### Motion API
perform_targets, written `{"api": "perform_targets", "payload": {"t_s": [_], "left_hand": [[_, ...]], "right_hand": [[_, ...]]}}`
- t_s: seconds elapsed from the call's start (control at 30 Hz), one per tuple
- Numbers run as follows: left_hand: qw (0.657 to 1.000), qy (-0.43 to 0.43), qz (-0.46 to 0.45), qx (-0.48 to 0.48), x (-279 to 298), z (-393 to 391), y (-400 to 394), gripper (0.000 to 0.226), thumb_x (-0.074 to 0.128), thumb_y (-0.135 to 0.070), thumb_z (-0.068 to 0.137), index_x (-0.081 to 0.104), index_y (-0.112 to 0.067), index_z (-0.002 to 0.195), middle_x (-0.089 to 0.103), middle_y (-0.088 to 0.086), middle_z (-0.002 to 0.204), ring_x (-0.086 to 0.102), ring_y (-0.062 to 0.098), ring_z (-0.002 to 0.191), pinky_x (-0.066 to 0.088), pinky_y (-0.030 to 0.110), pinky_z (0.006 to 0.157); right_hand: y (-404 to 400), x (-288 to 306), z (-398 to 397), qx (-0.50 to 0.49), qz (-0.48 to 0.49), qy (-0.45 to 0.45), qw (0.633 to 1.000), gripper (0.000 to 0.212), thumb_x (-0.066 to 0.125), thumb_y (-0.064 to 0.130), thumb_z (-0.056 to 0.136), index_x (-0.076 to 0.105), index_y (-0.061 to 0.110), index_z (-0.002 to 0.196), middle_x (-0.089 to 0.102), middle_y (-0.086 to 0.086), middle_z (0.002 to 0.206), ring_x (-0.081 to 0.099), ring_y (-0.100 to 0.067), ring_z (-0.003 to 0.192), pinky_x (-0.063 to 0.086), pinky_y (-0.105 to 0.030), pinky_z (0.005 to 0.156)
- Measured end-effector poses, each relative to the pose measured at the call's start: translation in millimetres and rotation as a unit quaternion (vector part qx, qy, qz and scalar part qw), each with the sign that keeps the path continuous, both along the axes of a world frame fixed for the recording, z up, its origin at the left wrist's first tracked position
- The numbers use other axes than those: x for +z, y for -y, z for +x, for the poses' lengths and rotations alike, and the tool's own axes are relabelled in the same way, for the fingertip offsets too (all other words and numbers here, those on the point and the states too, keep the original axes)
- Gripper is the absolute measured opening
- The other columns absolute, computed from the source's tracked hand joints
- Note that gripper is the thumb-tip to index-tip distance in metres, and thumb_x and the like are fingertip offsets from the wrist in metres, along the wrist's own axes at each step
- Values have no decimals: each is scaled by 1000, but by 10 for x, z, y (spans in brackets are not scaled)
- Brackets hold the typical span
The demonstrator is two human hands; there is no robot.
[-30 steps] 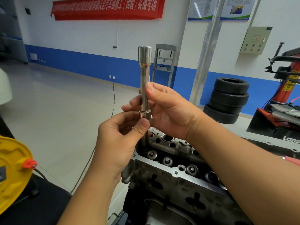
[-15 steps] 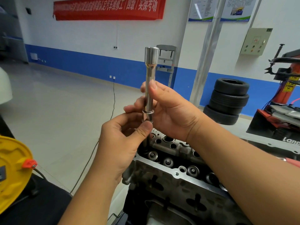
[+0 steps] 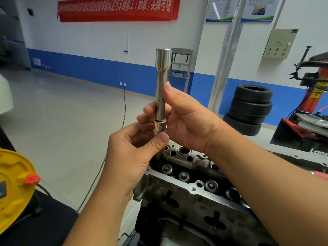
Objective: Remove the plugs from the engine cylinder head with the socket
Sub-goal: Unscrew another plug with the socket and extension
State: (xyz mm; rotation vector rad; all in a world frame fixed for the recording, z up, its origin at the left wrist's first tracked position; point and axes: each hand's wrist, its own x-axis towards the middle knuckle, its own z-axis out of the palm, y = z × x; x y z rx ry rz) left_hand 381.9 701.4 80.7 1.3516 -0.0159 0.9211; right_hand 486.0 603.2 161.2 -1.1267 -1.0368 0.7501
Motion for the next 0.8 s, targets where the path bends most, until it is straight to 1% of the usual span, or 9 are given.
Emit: {"api": "perform_targets", "payload": {"t_s": [0.1,0.17,0.27,0.33,0.47,0.53,0.67,0.73,0.8], "left_hand": [[999,-12,4,-29,9,-21,5,13,79,-41,88,82,-33,98,81,3,96,79,22,91,61,25,80],[998,-20,-8,-57,2,-24,12,22,63,-36,98,82,-26,102,81,8,97,79,28,88,62,26,75],[999,-18,-5,-36,-7,-2,3,23,66,-32,91,81,-22,105,81,6,99,79,25,91,63,28,77],[1000,-19,-2,-2,-19,9,-10,25,76,-38,78,81,-27,100,81,1,97,78,19,92,63,29,82],[999,-27,6,29,-21,11,-21,34,88,-52,62,79,-36,92,81,-4,91,77,11,85,60,23,78],[999,-37,29,15,-18,15,-25,29,90,-52,72,79,-40,96,81,-4,96,77,14,92,60,28,84],[996,-39,19,-74,8,-22,-4,22,61,-40,98,81,-34,103,81,3,100,79,21,93,61,25,80],[996,-39,0,-76,22,-36,5,26,57,-39,97,81,-30,103,80,8,98,79,28,87,61,24,75],[997,-36,-14,-63,26,-31,17,26,59,-38,91,80,-27,102,80,11,94,79,30,83,60,24,72]], "right_hand": [[12,5,-5,-5,-5,16,1000,27,54,46,97,58,20,89,75,-3,87,73,-28,93,57,-42,77],[23,14,-3,-13,-13,24,1000,28,53,49,97,59,22,93,75,-1,88,74,-25,94,49,-40,75],[15,12,19,-17,-7,14,1000,33,51,48,101,65,18,98,75,-3,91,72,-28,96,51,-55,98],[6,8,23,-21,-9,8,1000,40,48,50,103,72,18,99,75,-3,94,71,-27,96,48,-57,106],[21,22,7,-32,-9,-7,999,37,59,53,93,71,19,93,74,-4,88,73,-24,85,59,-40,78],[34,19,2,-41,0,7,999,28,62,48,91,63,21,87,74,-4,86,72,-23,80,58,-37,71],[34,17,-3,-42,-3,37,998,29,57,50,94,56,22,89,73,0,84,71,-19,78,47,-30,60],[23,16,-1,-36,0,32,999,29,56,50,96,60,21,92,72,0,84,69,-20,78,50,-30,60],[8,16,11,-32,6,19,999,32,56,49,97,67,19,95,73,-2,85,68,-23,80,55,-36,74]]}}
